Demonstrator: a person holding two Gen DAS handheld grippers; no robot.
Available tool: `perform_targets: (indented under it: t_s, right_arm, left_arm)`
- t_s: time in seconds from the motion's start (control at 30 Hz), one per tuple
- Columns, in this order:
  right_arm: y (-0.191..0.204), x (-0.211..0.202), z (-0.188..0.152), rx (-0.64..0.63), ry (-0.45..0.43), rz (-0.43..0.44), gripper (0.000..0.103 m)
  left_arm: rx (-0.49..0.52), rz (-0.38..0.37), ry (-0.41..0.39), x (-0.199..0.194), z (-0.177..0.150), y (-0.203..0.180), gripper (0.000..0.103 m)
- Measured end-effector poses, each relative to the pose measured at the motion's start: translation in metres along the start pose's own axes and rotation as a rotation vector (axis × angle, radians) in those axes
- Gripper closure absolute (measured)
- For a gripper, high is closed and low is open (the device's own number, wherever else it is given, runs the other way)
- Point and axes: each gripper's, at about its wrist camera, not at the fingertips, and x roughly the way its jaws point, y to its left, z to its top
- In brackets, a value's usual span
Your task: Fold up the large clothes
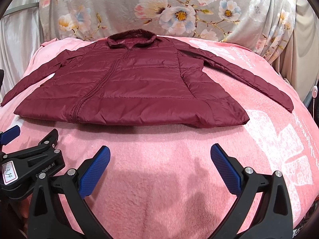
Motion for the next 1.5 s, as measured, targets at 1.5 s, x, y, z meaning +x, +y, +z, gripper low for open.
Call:
perform_targets:
  t_s: [1.5]
  right_arm:
    - [0.0014, -0.0006, -0.0047, -0.002, -0.008, -0.002, 0.005]
  left_arm:
    - [-0.007, 0.011, -0.022, -0.0026, -0.0041, 0.0022, 0.01]
